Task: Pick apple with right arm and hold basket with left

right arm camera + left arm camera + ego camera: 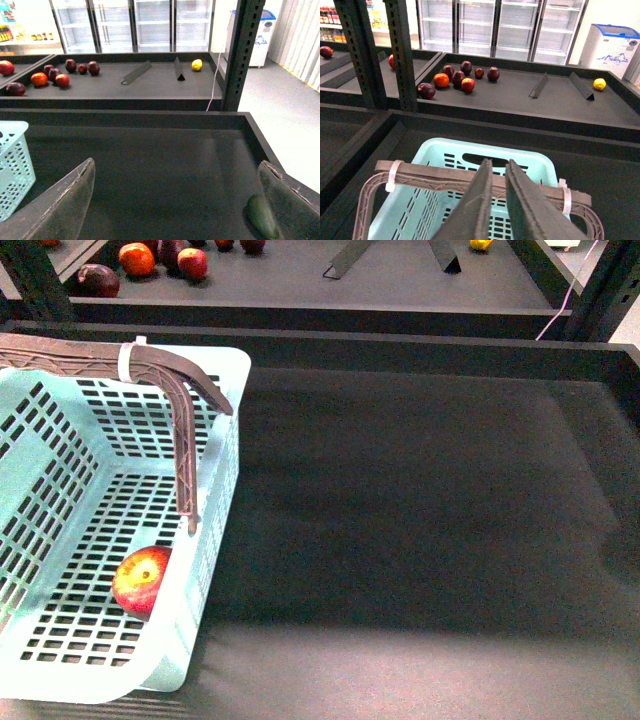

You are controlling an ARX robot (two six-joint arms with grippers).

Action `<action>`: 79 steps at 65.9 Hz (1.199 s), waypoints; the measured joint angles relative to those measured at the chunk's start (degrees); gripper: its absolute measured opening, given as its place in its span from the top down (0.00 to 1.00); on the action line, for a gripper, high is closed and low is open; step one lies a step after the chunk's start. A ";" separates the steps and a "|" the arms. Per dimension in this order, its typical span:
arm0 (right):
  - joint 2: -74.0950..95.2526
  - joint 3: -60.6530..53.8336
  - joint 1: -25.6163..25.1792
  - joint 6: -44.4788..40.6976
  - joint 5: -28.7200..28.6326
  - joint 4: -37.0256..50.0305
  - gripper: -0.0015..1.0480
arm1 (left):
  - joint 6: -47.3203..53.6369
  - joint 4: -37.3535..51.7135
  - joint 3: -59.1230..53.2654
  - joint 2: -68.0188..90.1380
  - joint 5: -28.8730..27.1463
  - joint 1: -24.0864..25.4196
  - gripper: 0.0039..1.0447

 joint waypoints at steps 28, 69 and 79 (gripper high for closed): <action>0.00 0.00 0.00 0.00 -0.02 0.02 0.08 | 1.64 -9.44 -7.93 -17.42 6.99 7.23 0.97; 0.00 0.00 0.00 0.02 0.00 0.00 0.08 | 1.79 -27.82 -10.78 -40.00 7.04 7.32 0.97; 0.00 0.02 0.00 0.00 0.00 0.00 0.08 | 1.81 -31.36 -10.78 -43.56 7.06 7.32 0.97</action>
